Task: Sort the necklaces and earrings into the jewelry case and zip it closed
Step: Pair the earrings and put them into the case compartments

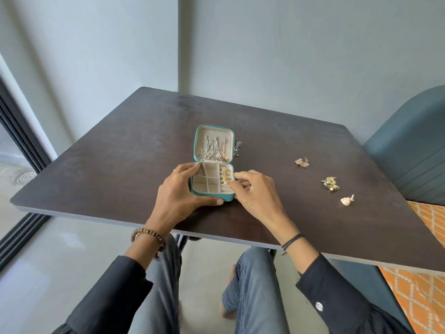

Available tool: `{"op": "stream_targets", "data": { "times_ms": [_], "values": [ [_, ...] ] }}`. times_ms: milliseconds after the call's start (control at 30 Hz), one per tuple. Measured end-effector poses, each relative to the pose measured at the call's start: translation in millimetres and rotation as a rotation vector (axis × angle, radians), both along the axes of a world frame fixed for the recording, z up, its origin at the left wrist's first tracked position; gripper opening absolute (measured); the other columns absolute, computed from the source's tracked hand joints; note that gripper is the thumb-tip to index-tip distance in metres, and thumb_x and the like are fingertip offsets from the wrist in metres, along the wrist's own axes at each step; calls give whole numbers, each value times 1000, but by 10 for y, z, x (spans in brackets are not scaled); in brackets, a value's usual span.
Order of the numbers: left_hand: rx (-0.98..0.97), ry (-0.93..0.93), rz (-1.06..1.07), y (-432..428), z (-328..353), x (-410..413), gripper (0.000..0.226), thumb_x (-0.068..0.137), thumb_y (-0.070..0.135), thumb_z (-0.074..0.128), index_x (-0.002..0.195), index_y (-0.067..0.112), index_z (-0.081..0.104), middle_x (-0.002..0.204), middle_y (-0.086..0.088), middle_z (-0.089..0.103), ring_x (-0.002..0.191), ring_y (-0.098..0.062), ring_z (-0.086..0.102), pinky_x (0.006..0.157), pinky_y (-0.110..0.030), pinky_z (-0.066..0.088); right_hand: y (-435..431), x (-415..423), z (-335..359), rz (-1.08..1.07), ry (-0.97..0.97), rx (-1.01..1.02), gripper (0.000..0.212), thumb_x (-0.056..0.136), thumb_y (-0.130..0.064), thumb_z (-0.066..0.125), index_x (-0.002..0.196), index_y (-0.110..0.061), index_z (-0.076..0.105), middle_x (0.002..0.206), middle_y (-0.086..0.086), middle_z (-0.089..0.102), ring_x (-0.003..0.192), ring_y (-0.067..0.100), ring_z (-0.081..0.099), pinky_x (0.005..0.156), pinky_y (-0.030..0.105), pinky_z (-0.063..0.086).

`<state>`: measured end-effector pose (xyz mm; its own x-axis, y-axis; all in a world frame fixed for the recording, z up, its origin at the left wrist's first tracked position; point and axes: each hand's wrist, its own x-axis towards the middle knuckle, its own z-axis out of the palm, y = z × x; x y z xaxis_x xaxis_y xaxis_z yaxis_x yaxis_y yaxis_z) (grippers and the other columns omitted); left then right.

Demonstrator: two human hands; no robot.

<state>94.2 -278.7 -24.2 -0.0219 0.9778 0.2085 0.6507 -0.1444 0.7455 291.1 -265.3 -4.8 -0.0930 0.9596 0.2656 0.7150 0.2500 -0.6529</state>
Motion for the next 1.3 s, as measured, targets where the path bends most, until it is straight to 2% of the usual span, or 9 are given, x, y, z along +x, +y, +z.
{"op": "stream_targets", "data": {
  "times_ms": [100, 233, 600, 833, 933, 1000, 1067, 1200, 1300],
  "values": [
    [-24, -8, 38, -40, -18, -225, 113, 53, 60, 91, 150, 22, 48, 147, 12, 50, 130, -11, 54, 111, -38, 45, 35, -233, -36, 34, 1, -11, 22, 93, -23, 64, 103, -10, 78, 97, 5, 69, 84, 12, 69, 82, 30, 56],
    [-31, -25, 83, -65, -35, -456, 112, 53, 57, 93, 150, 22, 49, 146, 12, 51, 129, -11, 54, 112, -38, 44, 78, -480, -51, 88, -2, -13, 25, 94, -23, 64, 111, -11, 77, 100, 4, 69, 86, 11, 68, 80, 20, 54],
    [-3, -64, 86, -53, -53, -667, 105, 57, 48, 94, 149, 24, 48, 142, 7, 54, 127, -14, 54, 110, -38, 45, 136, -703, -53, 107, 0, -9, 27, 94, -23, 65, 115, -9, 76, 100, 2, 70, 85, 10, 68, 80, 20, 55],
    [33, -36, 106, -77, -86, -603, 101, 62, 45, 93, 148, 19, 47, 145, 2, 50, 128, -14, 51, 102, -24, 41, 148, -674, -71, 101, 33, -50, 32, 96, -27, 65, 123, -12, 74, 105, -1, 72, 81, 9, 72, 83, 22, 58],
    [53, -9, 133, -120, -84, -519, 104, 62, 49, 92, 150, 21, 44, 154, 0, 40, 138, -17, 44, 112, -35, 39, 125, -643, -69, 90, 48, -39, 33, 97, -34, 65, 120, -14, 75, 104, -3, 73, 81, 7, 72, 85, 25, 58],
    [88, 5, 143, -141, -66, -449, 105, 62, 53, 91, 151, 20, 44, 156, -1, 37, 139, -20, 42, 117, -47, 37, 107, -612, -54, 85, 68, -29, 32, 97, -38, 65, 118, -16, 76, 102, -3, 74, 80, 7, 72, 83, 23, 58],
    [127, 39, 151, -148, -25, -367, 103, 64, 55, 89, 150, 19, 45, 156, -2, 39, 140, -22, 41, 118, -54, 33, 98, -571, -27, 84, 88, -24, 31, 98, -39, 65, 115, -16, 76, 101, -3, 75, 79, 7, 72, 81, 22, 58],
    [223, 130, 150, -142, 100, -177, 94, 68, 55, 85, 146, 16, 50, 152, -3, 47, 140, -23, 42, 126, -44, 10, 97, -469, 17, 89, 130, -16, 28, 99, -38, 63, 111, -17, 77, 95, -4, 76, 81, 5, 72, 81, 21, 58],
    [344, 312, 170, -107, 161, -53, 85, 69, 52, 86, 139, 14, 57, 141, -5, 59, 132, -24, 56, 125, -37, -9, 110, -353, 36, 84, 148, -14, 25, 99, -37, 64, 108, -17, 77, 91, -6, 75, 78, 4, 71, 77, 16, 56]
  ]
}}
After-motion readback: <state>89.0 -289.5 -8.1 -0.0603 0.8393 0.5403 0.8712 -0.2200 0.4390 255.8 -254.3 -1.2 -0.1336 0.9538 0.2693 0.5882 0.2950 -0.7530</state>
